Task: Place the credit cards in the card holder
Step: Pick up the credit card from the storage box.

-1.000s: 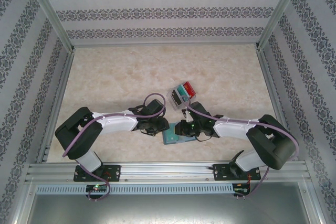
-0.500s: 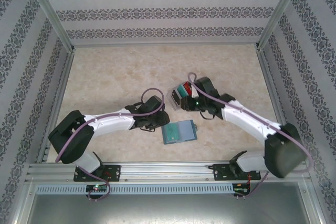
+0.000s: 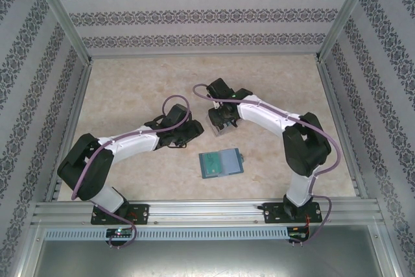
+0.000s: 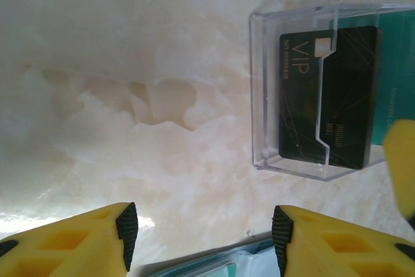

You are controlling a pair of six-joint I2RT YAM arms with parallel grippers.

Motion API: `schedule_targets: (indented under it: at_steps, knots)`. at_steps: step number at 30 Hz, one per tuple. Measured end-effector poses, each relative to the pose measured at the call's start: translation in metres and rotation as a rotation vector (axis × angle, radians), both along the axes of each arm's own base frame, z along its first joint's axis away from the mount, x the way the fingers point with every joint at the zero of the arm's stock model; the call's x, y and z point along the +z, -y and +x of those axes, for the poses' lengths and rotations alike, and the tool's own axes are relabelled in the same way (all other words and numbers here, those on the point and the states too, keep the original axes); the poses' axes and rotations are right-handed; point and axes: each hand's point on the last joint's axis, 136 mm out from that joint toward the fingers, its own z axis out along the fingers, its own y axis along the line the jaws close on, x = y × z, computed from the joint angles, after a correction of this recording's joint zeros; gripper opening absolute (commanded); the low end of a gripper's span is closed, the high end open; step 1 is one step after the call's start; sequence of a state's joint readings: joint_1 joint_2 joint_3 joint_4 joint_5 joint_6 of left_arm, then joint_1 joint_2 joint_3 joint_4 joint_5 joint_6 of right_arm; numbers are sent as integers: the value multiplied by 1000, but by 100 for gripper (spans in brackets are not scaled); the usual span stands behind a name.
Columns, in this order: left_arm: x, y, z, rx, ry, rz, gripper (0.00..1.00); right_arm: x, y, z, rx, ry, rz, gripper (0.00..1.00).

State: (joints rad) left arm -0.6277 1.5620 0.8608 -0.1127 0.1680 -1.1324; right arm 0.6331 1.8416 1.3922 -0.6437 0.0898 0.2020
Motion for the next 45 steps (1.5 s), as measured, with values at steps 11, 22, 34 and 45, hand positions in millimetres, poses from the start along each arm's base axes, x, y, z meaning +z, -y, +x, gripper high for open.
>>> schedule_targets:
  at_steps: [11,22,34,45]
  knots:
    - [10,11,5,-6,20,-68,64,-19,9,4,17,-21,-118,41]
    - [10,9,7,0,18,-71,64,-31,6,7,37,-16,-194,42]
    - [14,5,3,8,27,-72,64,-33,11,14,43,10,-254,42]
    - [14,3,2,22,22,-78,65,-31,13,15,42,32,-284,42]
